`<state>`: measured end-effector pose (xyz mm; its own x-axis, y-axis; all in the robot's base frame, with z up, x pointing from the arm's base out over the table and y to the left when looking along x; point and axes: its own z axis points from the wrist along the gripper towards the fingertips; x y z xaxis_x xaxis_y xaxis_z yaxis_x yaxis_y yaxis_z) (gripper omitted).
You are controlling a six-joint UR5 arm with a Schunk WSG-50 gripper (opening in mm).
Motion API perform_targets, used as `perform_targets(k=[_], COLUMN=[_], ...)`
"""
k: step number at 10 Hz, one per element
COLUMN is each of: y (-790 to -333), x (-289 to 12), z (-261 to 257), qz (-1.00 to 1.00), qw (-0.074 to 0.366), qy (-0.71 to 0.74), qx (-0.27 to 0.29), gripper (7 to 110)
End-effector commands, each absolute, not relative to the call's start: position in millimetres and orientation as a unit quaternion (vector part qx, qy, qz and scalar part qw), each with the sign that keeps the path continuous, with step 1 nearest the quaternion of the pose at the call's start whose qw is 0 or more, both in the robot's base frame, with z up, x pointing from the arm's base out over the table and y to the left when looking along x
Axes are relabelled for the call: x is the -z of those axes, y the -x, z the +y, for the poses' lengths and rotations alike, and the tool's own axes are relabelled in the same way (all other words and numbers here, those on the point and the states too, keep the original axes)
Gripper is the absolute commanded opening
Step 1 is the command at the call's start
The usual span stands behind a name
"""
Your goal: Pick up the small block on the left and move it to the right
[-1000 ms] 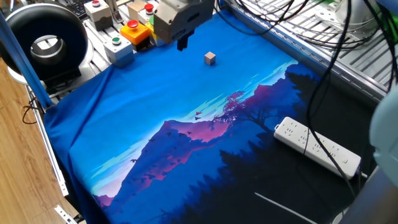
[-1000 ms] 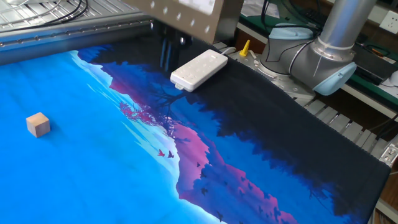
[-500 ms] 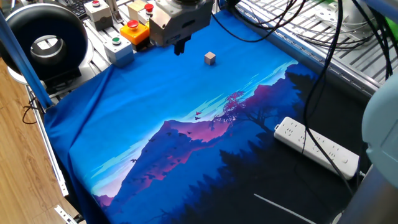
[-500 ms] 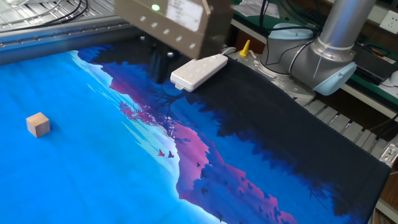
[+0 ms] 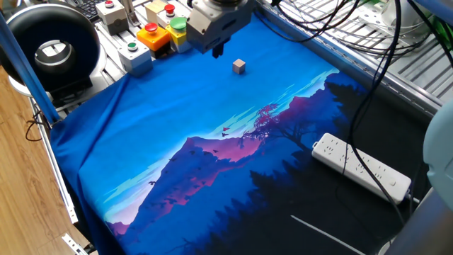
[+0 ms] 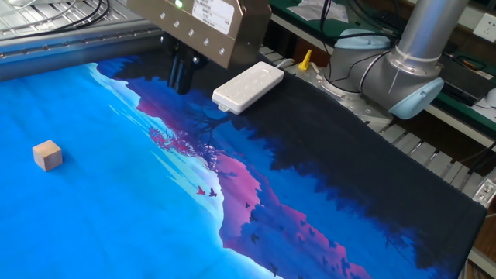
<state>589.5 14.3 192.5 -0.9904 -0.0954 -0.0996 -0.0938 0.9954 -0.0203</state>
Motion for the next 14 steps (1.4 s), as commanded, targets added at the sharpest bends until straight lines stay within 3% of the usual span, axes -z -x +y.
perform_targets(k=[1, 8, 13, 14], y=[-589, -598, -588, -595], x=[-197, -193, -193, -193], z=[14, 30, 45, 35], qz=[0.997, 0.997, 0.998, 0.998], qw=[0.05, 0.063, 0.041, 0.054], qy=[0.05, 0.031, -0.018, -0.023], qx=[0.01, -0.015, -0.048, -0.03], gripper=[7, 7, 7, 7])
